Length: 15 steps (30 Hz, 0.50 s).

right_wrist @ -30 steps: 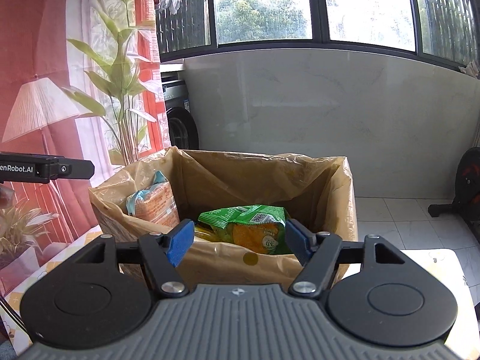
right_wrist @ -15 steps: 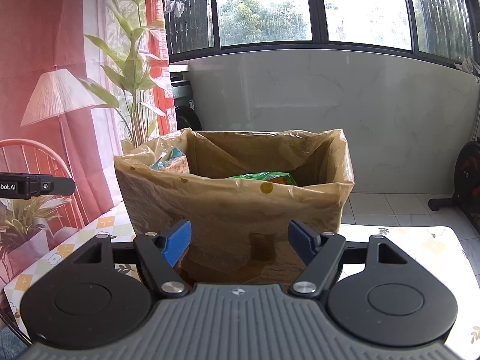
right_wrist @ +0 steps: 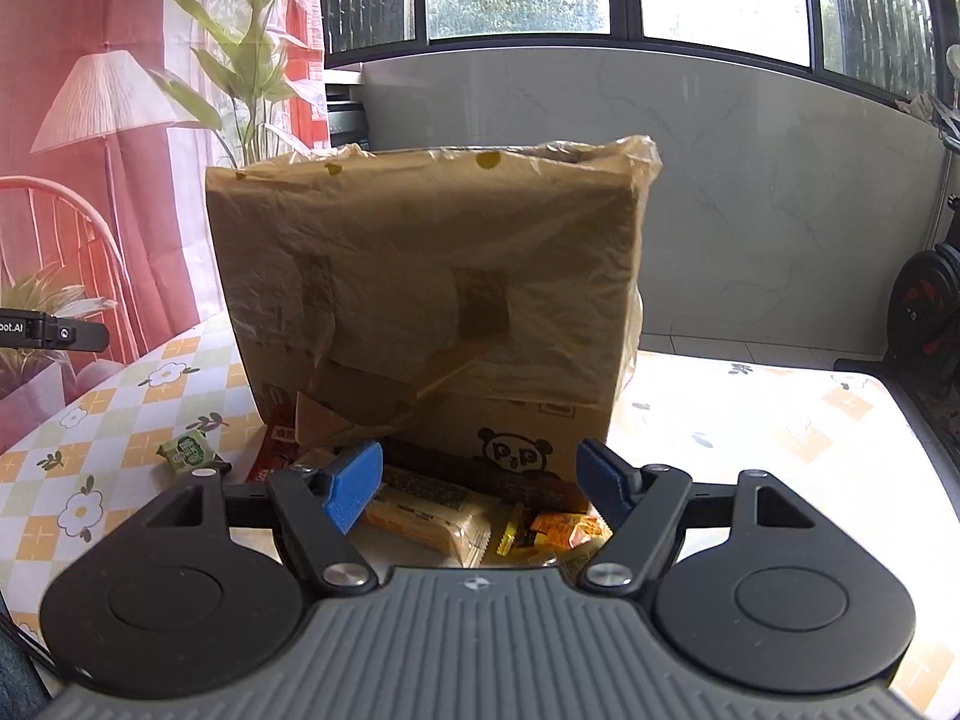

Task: Organize snacks
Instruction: 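Move both open tools back down to the remaining snacks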

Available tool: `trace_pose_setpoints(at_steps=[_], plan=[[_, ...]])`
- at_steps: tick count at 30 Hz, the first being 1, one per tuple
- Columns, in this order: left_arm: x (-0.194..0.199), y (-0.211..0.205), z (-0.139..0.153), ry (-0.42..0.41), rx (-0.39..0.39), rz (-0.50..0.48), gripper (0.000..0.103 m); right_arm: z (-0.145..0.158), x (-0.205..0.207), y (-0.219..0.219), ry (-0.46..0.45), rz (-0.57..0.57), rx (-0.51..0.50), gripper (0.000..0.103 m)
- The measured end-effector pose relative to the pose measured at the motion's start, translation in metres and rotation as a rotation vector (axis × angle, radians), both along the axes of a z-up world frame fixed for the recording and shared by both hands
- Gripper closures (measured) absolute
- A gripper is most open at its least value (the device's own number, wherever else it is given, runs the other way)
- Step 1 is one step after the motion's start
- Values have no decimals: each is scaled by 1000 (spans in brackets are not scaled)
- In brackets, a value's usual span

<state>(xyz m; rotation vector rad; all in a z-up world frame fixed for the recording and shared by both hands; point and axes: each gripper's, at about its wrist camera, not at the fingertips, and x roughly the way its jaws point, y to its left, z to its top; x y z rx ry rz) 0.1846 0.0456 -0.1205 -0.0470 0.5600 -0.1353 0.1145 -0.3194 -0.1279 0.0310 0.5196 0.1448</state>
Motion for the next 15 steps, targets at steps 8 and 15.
trace_pose_setpoints(at_steps=[8, 15], plan=[[4, 1, -23, 47, 1, 2, 25, -48, -8, -26, 111, -66, -25, 29], [6, -11, -35, 85, 16, -34, 25, -70, 4, -36, 170, -54, -42, 29]])
